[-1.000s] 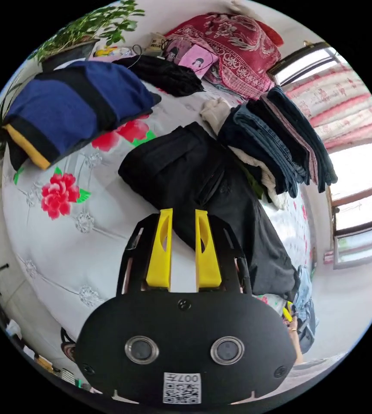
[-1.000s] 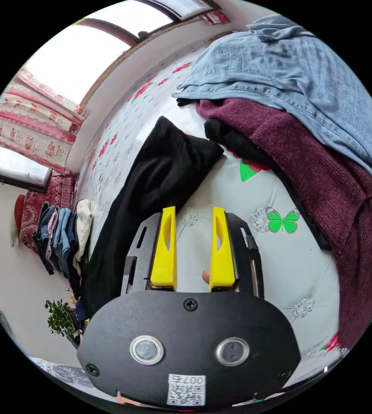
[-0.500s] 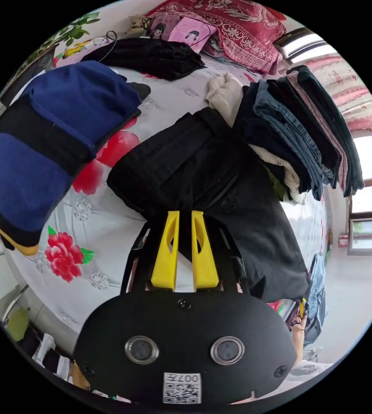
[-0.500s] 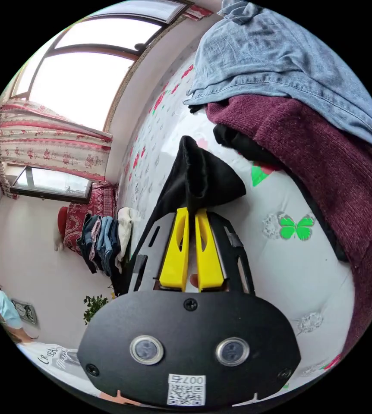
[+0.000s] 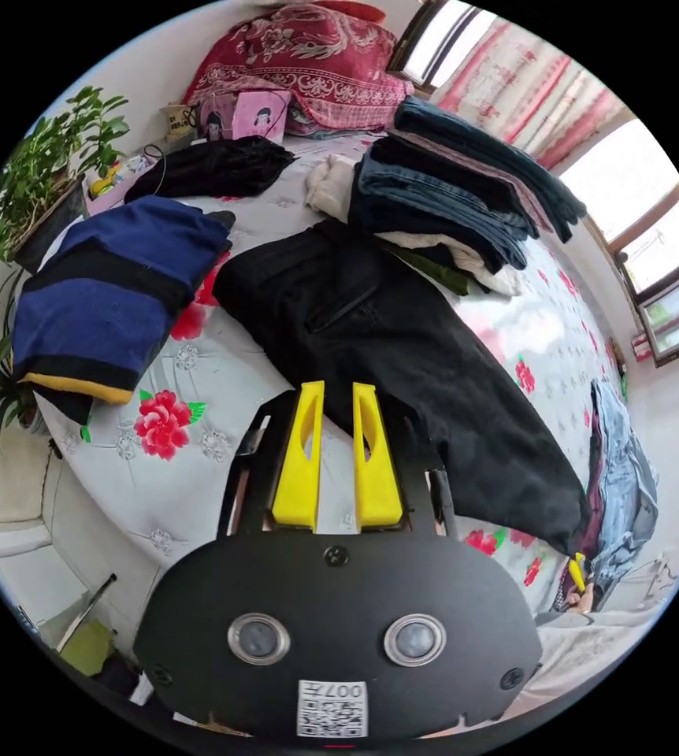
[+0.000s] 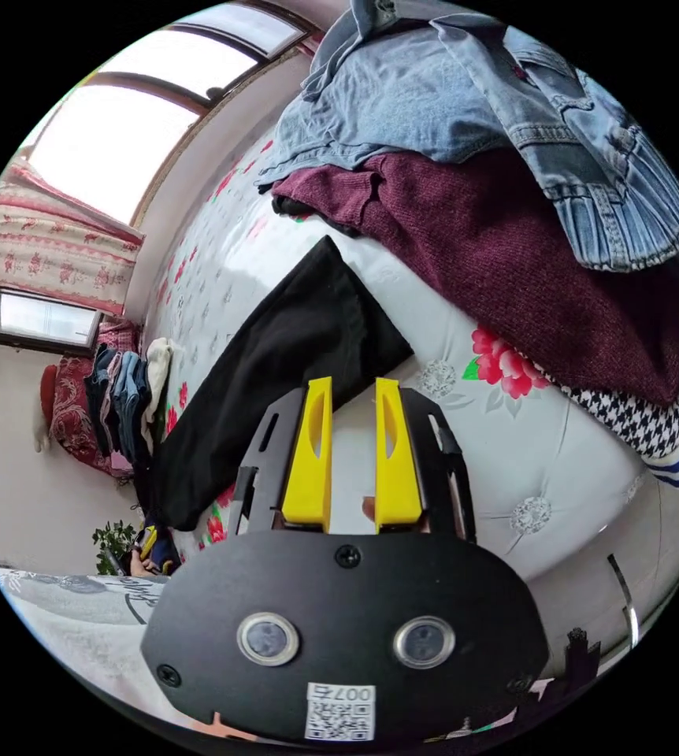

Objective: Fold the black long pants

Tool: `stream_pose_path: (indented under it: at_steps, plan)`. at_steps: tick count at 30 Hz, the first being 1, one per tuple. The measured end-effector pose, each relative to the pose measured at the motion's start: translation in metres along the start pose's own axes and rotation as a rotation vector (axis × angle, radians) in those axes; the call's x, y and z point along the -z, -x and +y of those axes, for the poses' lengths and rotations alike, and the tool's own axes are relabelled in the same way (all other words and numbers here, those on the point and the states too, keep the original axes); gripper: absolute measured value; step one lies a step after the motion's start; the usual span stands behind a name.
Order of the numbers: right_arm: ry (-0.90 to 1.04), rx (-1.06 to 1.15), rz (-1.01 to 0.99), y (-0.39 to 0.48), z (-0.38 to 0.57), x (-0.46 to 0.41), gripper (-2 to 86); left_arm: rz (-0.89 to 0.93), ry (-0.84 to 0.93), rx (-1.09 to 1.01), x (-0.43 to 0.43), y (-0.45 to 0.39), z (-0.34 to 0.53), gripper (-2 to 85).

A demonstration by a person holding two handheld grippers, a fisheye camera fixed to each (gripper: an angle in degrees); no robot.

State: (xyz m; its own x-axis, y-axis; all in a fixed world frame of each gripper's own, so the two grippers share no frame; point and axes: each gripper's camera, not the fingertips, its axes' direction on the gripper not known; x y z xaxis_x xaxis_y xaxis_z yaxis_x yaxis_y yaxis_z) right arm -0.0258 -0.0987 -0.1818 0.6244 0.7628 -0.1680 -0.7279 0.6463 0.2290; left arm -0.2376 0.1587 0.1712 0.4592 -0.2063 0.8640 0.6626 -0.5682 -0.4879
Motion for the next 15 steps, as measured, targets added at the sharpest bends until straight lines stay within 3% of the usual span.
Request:
stream_pose_path:
  at_steps: [4,9,12,15]
  plan:
    - [0.085,-0.018,0.111,0.001,-0.013,-0.019,1.3,0.096,0.087,-0.122,-0.012,-0.035,0.032,6.4]
    - [0.041,0.256,0.202,0.039,-0.029,0.023,0.1,0.146,0.15,-0.225,-0.022,-0.061,0.051,6.5]
    - [-0.04,0.357,0.13,0.046,-0.035,0.057,-0.1,0.154,0.174,-0.287,-0.027,-0.075,0.056,6.6]
    - [-0.058,0.274,0.031,0.022,-0.039,0.062,-0.1,0.166,0.188,-0.328,-0.032,-0.085,0.056,6.6]
